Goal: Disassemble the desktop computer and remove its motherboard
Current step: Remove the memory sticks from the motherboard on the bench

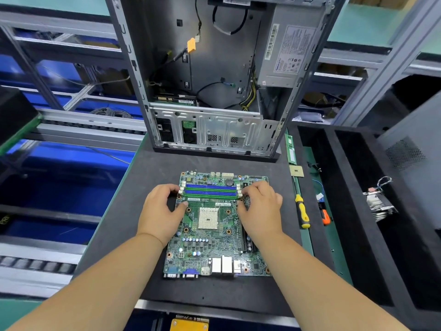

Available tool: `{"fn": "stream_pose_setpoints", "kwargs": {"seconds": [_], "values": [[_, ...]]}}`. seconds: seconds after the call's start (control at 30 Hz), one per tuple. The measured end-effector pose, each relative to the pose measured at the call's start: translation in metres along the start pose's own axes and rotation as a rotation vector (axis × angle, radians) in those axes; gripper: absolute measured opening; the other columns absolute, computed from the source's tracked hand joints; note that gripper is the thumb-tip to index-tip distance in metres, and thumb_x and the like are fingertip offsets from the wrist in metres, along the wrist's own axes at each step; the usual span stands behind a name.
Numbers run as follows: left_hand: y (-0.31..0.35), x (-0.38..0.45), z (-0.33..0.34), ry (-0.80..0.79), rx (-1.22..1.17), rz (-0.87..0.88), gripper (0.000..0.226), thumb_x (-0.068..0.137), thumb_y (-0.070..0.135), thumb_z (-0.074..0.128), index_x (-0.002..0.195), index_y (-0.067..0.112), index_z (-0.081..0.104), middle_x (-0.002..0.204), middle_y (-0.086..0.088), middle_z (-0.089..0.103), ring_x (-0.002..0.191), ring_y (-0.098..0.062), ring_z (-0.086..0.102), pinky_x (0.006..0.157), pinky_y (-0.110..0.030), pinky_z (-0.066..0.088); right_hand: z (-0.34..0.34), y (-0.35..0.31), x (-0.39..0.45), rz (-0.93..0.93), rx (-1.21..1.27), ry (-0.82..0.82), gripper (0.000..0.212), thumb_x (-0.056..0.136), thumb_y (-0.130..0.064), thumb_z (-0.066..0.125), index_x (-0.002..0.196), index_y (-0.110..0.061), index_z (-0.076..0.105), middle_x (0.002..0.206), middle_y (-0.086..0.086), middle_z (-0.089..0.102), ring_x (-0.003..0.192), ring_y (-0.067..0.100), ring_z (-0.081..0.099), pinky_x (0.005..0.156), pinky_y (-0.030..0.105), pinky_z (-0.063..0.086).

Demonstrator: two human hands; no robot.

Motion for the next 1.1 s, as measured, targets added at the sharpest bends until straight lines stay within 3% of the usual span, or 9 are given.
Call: {"fn": "stream_pose_setpoints", "kwargs": {"seconds": [0.23,0.4,0.53,0.7,1.1], "values": [[-0.0003,-0.0008,0.0005,-0.012,0.013,0.06,0.031,0.084,0.019,0.07,0.111,0.026,0.057,0.107,0.012,0.053,0.108,-0.012,0.05,0.093,-0.027,0.04,0.0004,-0.0028,0.0008,-0.058,-0.03,-0.015,0.021,0.081,-0.017,0.071,0.101,-0.015,0.068,0.104,0.0,0.053,0.101,0.023,0.052,0.087,0.039,0.034],[-0.0008,-0.0003,0.001,-0.011,0.001,0.004,0.031,0.083,0.022,0.071,0.111,0.028,0.057,0.108,0.014,0.052,0.107,-0.01,0.049,0.092,-0.027,0.04,-0.0007,-0.0013,-0.0005,0.023,-0.071,0.0,0.022,0.08,-0.029,0.066,0.102,-0.024,0.066,0.105,-0.005,0.049,0.1,0.018,0.049,0.088,0.038,0.031],[-0.0017,0.0014,-0.0019,0.039,-0.018,-0.097,0.029,0.077,0.027,0.075,0.097,0.033,0.055,0.101,0.017,0.05,0.101,-0.007,0.049,0.085,-0.026,0.041,-0.0014,0.0002,0.0003,0.069,-0.079,0.015,0.018,0.078,-0.032,0.066,0.094,-0.025,0.063,0.102,-0.006,0.047,0.097,0.017,0.046,0.085,0.036,0.029],[-0.001,0.0013,-0.0009,0.034,-0.014,-0.062,0.028,0.077,0.024,0.074,0.086,0.038,0.051,0.097,0.024,0.047,0.1,-0.008,0.048,0.085,-0.025,0.039,-0.0004,0.001,0.0008,0.062,-0.054,0.007,0.016,0.078,-0.031,0.068,0.092,-0.025,0.064,0.1,-0.008,0.046,0.097,0.015,0.047,0.086,0.034,0.026],[-0.0036,-0.0015,0.0008,0.052,-0.005,-0.028,0.025,0.079,0.025,0.074,0.093,0.033,0.055,0.096,0.023,0.048,0.099,-0.009,0.05,0.086,-0.026,0.042,-0.0004,0.001,0.0,0.049,-0.041,-0.006,0.01,0.08,-0.03,0.068,0.086,-0.025,0.062,0.097,-0.008,0.045,0.095,0.015,0.047,0.083,0.031,0.022]]}}
Point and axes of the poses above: each hand's wrist, its own x-axis towards the middle knuckle, its own z-axis out of the palm, y = z × x, the point moved 4 cm from there along x, towards the middle knuckle
